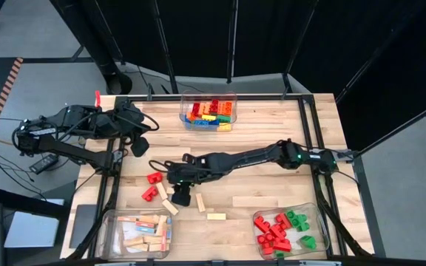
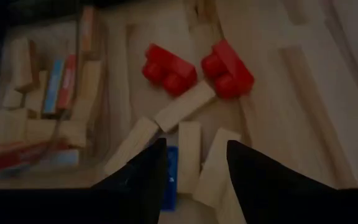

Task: Sort blocks by size
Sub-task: Put the white block into the bottom left transparent bin

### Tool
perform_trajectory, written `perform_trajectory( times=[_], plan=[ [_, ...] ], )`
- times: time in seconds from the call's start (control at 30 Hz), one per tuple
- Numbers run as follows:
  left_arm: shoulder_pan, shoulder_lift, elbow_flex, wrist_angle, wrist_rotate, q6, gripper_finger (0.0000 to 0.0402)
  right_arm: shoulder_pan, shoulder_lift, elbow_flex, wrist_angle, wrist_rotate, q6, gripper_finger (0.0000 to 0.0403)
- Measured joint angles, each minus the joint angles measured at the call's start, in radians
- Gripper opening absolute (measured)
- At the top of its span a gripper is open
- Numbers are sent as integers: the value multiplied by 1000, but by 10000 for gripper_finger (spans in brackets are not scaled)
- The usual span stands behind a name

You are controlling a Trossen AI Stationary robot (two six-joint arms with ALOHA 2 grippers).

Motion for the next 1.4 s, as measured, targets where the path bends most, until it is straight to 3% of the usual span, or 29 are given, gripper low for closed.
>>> perform_trajectory(
  times=[0.33, 0.6, 0.83, 1.2, 1.4],
  plan=[
    [0, 0, 0, 0, 0, 0, 13, -7, 6, -36, 45, 12, -47, 204],
    [0, 0, 0, 0, 0, 0, 13, -15, 8, -151, 127, 42, -43, 288],
    [0, 0, 0, 1, 0, 0, 13, -16, 34, -159, 158, 52, -42, 345],
    [0, 0, 0, 6, 0, 0, 13, -18, 121, -160, 167, 94, 57, 320],
    [0, 0, 0, 7, -1, -2, 13, -17, 135, -156, 157, 89, 60, 262]
  ],
)
